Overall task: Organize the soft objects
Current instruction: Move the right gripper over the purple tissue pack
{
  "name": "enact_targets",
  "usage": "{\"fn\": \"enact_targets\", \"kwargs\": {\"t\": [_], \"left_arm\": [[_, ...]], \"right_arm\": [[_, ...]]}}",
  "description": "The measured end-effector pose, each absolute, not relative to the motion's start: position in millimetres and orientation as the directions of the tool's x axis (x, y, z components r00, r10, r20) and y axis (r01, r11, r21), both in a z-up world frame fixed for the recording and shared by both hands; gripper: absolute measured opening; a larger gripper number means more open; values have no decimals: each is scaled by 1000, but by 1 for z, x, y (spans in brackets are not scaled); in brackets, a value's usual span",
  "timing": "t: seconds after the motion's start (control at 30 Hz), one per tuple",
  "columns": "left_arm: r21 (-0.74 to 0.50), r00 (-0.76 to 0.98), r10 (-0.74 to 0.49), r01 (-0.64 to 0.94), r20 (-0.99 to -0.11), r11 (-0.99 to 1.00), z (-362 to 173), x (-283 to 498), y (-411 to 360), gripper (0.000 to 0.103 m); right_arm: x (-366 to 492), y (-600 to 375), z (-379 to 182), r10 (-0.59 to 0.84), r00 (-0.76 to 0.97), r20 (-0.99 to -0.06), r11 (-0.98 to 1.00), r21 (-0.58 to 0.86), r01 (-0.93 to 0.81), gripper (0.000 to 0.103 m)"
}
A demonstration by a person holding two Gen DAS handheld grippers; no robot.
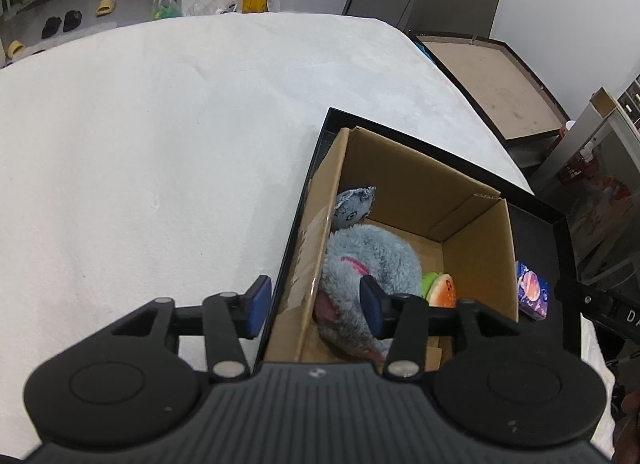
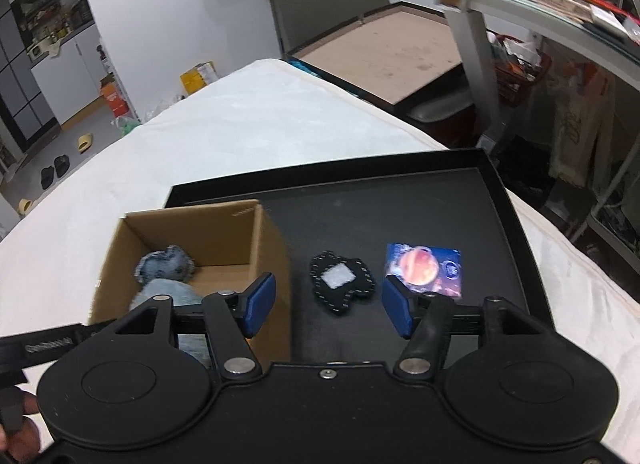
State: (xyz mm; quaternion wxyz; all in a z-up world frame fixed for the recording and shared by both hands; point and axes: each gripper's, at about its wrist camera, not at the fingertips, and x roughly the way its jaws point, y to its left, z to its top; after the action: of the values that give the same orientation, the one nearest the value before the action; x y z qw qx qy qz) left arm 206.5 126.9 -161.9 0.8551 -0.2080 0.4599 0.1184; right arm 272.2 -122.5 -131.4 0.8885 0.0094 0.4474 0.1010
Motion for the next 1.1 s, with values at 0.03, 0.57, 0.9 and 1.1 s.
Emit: {"fn": "enact_targets", "kwargs": {"t": [0.03, 0.57, 0.9, 1.1], "left_arm": [[-244, 546, 13, -395, -838, 885, -162, 207, 126, 49], [-178, 521, 69, -409, -851, 895, -164, 219, 111, 70], [-124, 491, 112, -423, -864, 898, -171, 230, 103, 70], [-95, 474, 134, -428, -871, 899, -175, 238, 96, 70]], "right_arm": [[274, -127, -134, 183, 577, -796, 981, 109, -161, 63], [294, -174, -170, 112, 555, -824, 993, 107, -42, 93], [312, -187, -197, 96, 524, -846, 994, 107, -9, 98], [322, -189, -207, 106, 509, -854, 993, 114, -14, 99]]}}
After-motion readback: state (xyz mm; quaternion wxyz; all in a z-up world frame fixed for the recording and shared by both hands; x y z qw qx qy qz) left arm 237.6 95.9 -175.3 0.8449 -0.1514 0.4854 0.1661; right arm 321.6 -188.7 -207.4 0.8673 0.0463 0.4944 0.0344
